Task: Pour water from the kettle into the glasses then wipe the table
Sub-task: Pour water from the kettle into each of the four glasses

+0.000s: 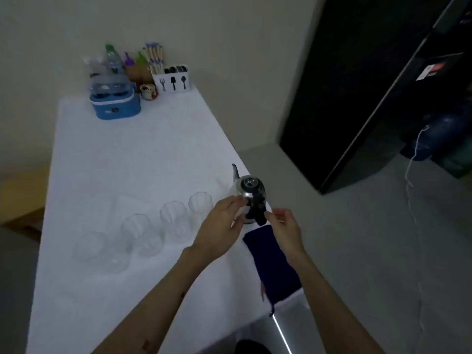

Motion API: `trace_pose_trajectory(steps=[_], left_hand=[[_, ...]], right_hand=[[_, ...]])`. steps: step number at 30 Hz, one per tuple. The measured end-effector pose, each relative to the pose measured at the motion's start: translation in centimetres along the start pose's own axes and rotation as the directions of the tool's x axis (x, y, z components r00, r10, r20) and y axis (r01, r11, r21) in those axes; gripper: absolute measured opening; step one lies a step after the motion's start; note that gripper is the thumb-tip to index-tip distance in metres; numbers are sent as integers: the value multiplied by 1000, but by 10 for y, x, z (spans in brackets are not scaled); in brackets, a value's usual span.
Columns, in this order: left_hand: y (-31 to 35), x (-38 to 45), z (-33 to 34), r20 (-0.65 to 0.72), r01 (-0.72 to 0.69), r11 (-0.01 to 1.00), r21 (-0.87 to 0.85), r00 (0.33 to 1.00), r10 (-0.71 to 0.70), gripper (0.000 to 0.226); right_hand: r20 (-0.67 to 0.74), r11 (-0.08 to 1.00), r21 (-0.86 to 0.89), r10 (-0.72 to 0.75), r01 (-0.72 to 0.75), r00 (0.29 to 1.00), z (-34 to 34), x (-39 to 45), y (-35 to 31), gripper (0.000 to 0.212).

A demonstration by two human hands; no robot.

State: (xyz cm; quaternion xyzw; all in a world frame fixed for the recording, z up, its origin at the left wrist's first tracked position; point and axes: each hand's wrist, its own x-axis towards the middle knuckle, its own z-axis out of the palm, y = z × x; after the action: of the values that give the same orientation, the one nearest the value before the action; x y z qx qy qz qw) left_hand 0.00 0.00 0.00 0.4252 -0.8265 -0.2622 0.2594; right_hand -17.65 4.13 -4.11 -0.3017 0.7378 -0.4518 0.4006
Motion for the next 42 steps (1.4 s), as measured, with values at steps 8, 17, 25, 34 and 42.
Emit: trace_pose_trajectory(steps=[8, 17, 25, 34, 42], left_hand=[[-11, 91, 36, 295, 56, 997, 49, 953, -68, 55], [-37, 111, 57, 458, 107, 976, 192, 870, -185, 54], [-35, 105, 59, 410, 79, 984, 162, 901, -140, 52], [4, 64, 32, 387, -18, 999, 37, 922, 2, 55], [33, -15, -12, 332, -255, 965, 64, 917, 221, 52]], right_hand=[[120, 994, 6, 105, -107, 987, 28, 63, 7, 53], [135, 886, 305, 322, -349, 937, 43, 88, 11, 43], [51, 817, 506, 290, -275, 956, 46, 83, 13, 32], [-43, 840, 532, 155, -109, 987, 12, 22, -2, 10], [-175, 865, 501, 122, -18, 977, 12, -84, -13, 12]])
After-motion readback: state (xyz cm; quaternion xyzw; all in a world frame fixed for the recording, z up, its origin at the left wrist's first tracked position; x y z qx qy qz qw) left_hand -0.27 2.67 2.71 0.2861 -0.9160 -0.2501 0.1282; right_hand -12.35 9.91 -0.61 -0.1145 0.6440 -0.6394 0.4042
